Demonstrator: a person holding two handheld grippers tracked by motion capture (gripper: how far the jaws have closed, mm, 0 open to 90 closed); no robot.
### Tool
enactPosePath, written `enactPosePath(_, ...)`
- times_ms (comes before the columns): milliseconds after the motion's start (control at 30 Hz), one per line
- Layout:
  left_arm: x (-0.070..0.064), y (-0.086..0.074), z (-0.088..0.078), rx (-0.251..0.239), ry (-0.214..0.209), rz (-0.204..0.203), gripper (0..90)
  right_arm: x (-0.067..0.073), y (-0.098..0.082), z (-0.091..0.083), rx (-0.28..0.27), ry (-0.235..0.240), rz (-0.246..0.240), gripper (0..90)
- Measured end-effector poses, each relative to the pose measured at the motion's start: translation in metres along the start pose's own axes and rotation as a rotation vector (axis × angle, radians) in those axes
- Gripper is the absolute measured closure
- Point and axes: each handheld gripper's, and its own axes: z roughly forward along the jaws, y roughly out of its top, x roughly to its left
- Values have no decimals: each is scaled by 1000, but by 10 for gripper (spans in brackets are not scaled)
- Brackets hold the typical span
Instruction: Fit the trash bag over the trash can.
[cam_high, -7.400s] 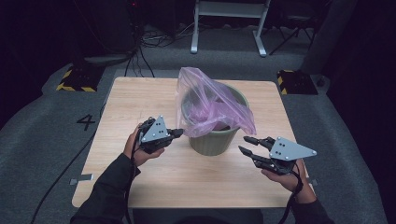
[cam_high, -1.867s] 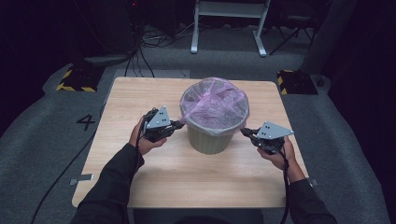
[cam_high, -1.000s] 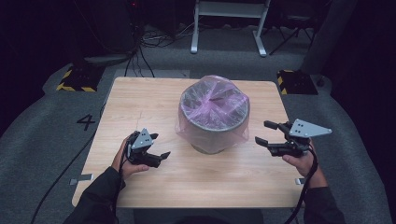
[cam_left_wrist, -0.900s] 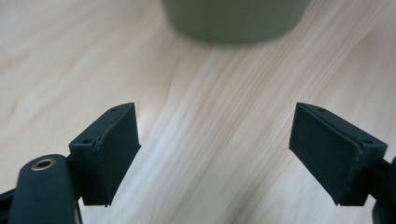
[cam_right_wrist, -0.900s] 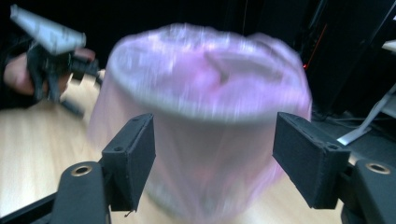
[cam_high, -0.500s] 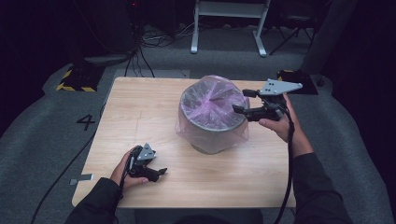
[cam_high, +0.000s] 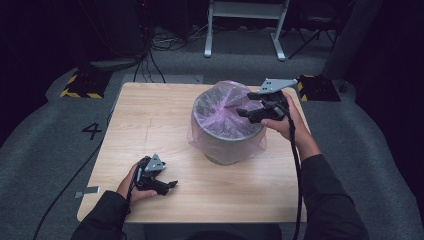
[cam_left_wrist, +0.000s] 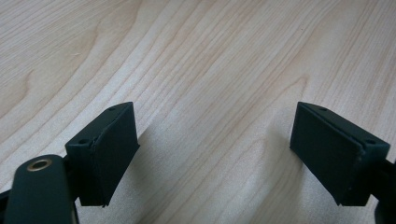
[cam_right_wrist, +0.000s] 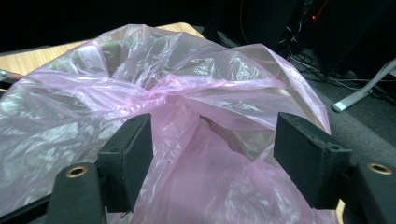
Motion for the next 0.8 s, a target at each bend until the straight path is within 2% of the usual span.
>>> enactPosePath(100, 0, 0, 0, 0, -1, 3, 145, 4, 4, 9, 37, 3, -34, 286)
enactPosePath(167, 0, 0, 0, 0, -1, 3, 145, 6, 5, 14, 50, 19, -37, 291)
enactPosePath(400, 0, 0, 0, 0, -1, 3, 145, 9, 4, 32, 146, 54, -59, 293)
enactPosePath(567, 0, 0, 0, 0, -2, 3, 145, 8, 4, 37, 231, 43, -68, 293)
enactPosePath(800, 1, 0, 0, 0, -2, 5, 144, 6, 1, 45, 313, 77, -70, 289)
